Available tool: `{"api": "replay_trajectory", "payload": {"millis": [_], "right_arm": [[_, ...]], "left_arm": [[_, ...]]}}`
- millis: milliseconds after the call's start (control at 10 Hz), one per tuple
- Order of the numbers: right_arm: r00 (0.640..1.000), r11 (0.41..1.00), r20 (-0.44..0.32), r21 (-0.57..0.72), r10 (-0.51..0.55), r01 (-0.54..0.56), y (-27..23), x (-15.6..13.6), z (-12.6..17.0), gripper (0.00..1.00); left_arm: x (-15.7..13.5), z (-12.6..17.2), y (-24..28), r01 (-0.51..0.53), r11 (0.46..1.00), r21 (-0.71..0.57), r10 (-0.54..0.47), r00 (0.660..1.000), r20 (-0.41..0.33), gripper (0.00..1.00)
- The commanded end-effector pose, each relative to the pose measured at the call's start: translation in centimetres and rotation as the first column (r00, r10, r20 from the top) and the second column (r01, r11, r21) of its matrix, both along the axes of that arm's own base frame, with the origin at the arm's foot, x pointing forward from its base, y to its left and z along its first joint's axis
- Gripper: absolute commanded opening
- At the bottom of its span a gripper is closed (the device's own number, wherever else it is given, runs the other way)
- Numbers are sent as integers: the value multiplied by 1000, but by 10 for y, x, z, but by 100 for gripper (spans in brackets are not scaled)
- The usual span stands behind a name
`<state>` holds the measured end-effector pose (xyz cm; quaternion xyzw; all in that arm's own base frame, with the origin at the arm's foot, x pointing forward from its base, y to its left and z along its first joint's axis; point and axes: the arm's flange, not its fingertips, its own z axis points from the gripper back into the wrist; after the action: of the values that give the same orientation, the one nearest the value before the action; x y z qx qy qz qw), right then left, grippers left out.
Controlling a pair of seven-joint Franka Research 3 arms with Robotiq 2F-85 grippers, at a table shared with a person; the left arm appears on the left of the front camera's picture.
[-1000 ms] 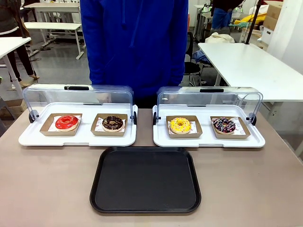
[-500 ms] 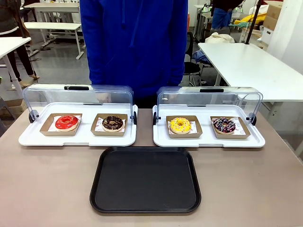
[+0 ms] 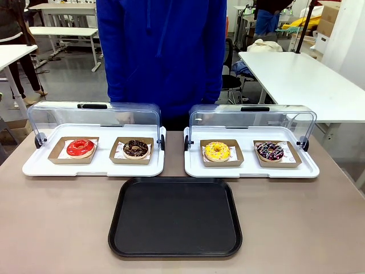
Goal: Move the third donut from the left to the tray.
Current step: Pick up the Paper togo box containing the Donut indicated by the person and place it on the Handle tray.
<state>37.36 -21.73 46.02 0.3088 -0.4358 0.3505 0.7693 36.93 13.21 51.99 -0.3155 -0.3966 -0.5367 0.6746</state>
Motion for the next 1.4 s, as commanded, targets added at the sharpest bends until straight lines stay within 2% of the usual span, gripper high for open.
{"api": "replay_trajectory", "payload": {"millis": [0, 1300], "right_arm": [[1000, 1000, 22, 22, -3, 2, 1, 3, 2, 100], [1000, 1000, 22, 22, -3, 2, 1, 3, 2, 100]], "left_arm": [[-1, 2, 1, 11, 1000, 4, -11, 1000, 6, 100], [-1, 2, 1, 11, 1000, 4, -11, 1000, 6, 100]]}}
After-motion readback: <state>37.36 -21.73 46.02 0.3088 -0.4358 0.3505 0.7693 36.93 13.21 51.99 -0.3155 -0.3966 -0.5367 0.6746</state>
